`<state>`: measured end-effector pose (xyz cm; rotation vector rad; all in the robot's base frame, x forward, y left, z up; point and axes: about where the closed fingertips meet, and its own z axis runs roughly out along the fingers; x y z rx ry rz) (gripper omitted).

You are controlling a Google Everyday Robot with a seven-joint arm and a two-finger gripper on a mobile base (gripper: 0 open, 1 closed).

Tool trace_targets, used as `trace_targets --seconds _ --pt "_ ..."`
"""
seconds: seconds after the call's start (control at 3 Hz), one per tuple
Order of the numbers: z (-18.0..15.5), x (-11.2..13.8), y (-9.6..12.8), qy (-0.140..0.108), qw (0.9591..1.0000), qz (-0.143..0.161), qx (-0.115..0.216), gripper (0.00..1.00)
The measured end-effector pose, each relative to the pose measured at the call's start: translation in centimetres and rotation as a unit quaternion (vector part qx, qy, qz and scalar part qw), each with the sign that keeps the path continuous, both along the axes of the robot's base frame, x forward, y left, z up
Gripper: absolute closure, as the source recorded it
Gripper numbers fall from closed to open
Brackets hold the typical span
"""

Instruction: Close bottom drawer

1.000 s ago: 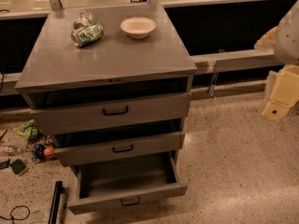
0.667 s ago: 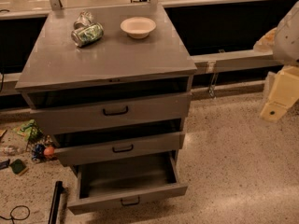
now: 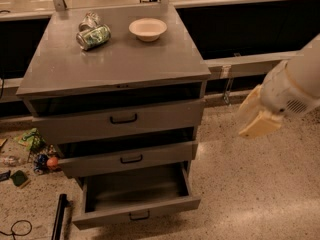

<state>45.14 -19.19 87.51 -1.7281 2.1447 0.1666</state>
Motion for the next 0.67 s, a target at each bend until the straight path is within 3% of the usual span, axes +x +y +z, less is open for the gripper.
trace_targets --seconds 0.33,0.67 --pt "-6.4 1.1 1.8 0.0 0.9981 0.045 0.042 0.79" --pt "-14.7 2.7 4.2 0.006 0.9936 0.092 0.064 1.0"
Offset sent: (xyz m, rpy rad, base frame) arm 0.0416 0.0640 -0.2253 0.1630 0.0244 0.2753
